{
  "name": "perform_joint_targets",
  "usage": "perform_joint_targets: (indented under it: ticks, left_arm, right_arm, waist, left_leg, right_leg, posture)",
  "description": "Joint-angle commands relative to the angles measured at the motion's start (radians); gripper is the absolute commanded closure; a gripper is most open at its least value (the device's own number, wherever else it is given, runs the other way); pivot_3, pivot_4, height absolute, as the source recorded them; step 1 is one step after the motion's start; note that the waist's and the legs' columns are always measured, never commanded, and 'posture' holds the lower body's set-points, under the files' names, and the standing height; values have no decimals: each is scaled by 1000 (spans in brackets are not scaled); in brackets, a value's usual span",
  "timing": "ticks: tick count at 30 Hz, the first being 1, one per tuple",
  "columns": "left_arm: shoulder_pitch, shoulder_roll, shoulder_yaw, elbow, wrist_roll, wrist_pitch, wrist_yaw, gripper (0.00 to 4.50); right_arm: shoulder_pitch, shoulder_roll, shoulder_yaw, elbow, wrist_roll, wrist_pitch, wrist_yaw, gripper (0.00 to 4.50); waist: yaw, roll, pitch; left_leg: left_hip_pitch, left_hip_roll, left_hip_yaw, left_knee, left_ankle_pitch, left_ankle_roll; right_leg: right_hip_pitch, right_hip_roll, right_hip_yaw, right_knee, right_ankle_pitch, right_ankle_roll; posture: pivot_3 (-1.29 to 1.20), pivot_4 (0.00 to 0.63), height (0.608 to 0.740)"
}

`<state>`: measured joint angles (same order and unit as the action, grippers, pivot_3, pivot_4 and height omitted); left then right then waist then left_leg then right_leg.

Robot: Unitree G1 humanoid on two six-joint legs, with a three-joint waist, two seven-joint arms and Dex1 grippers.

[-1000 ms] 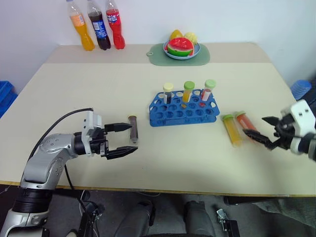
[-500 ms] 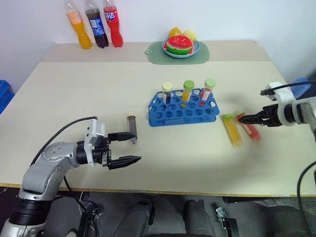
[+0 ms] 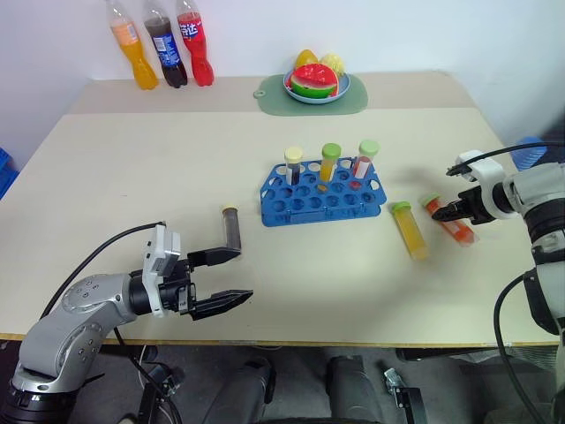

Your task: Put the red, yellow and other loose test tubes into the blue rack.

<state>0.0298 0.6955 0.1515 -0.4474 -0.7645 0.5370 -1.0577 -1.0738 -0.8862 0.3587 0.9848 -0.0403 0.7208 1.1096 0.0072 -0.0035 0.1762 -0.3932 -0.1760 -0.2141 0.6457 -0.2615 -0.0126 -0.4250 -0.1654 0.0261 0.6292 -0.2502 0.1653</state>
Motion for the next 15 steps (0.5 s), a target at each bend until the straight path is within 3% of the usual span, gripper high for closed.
perform_joint_targets:
  ticks: [1,4,6,10,15]
  left_arm:
    - [-26,-10,8,-6,-5,-21,11,0]
    - [-61,-42,-5,33,11,-40,30,0]
    - [-83,-73,-19,61,26,-59,44,0]
    - [-151,-189,-52,150,83,-146,98,0]
    - [-195,-248,-105,189,122,-172,99,0]
  right_arm:
    - [48,-75,-45,-95,-28,-97,-1,3741]
    - [195,-137,-212,-343,100,-201,43,3741]
    - [332,-141,-365,-569,246,-160,94,3741]
    - [598,13,-585,-954,397,-282,-7,3741]
    - [673,282,-592,-1112,419,-388,-220,3741]
  waist:
    - [5,1,0]
    - [12,2,1]
    - [7,3,1]
    - [0,3,1]
    - [2,3,1]
  left_leg:
    - [0,0,0,0,0,0]
    - [-1,-1,0,0,0,0]
    - [-2,-1,0,0,0,-1]
    - [-1,1,2,0,0,-1]
    - [1,3,5,2,-3,3]
  right_leg:
    - [0,0,0,0,0,0]
    - [0,-1,0,0,0,0]
    - [-2,-1,0,0,0,0]
    - [-2,0,0,0,0,0]
    - [-1,1,1,1,4,1]
  posture:
    - [0,150,740]
    - [0,150,740]
    - [0,150,740]
    - [0,150,740]
    - [0,150,740]
